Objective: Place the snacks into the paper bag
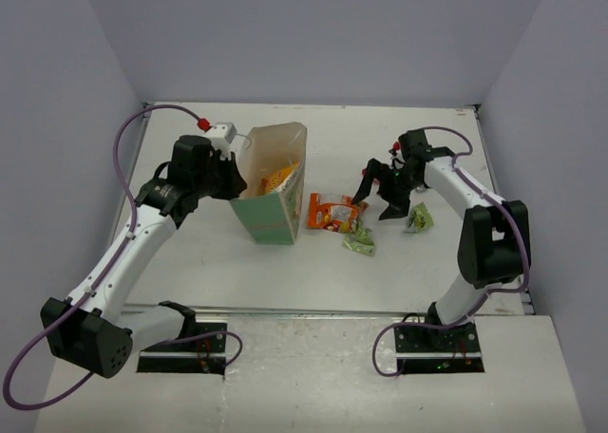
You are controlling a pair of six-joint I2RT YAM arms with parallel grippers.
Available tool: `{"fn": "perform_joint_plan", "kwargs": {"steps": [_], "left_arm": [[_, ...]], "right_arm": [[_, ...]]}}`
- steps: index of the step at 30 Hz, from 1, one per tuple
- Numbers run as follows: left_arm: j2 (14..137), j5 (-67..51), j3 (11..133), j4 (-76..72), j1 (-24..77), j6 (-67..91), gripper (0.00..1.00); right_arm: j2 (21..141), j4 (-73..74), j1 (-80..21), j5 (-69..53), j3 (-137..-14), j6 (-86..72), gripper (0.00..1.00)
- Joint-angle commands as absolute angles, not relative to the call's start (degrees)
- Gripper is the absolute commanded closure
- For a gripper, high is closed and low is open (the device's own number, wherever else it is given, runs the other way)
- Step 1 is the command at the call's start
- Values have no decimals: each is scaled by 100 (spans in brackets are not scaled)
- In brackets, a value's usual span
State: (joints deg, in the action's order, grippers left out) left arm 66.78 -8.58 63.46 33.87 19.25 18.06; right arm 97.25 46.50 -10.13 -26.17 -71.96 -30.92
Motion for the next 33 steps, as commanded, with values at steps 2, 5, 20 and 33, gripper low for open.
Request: {"fn": "perform_joint_plan", "kwargs": {"steps": [2,5,20,33], "left_arm": [[6627,-703,6390,3006,1881,1846,97],[6636,-694,6390,3006,1872,1854,95],[6723,-782,6819,2962,1881,1714,0],[6952,-1257,7752,3243,1872,1819,0]], "right_arm": [[9825,4052,-1151,-2347,-7102,-3357,1],[9993,3806,-1204,-2311,-7189,-3436,1],[11145,3674,-1608,-2241,-7928,-3577,80],[9153,3972,-1565,-1793,-7971,-3156,100]]}}
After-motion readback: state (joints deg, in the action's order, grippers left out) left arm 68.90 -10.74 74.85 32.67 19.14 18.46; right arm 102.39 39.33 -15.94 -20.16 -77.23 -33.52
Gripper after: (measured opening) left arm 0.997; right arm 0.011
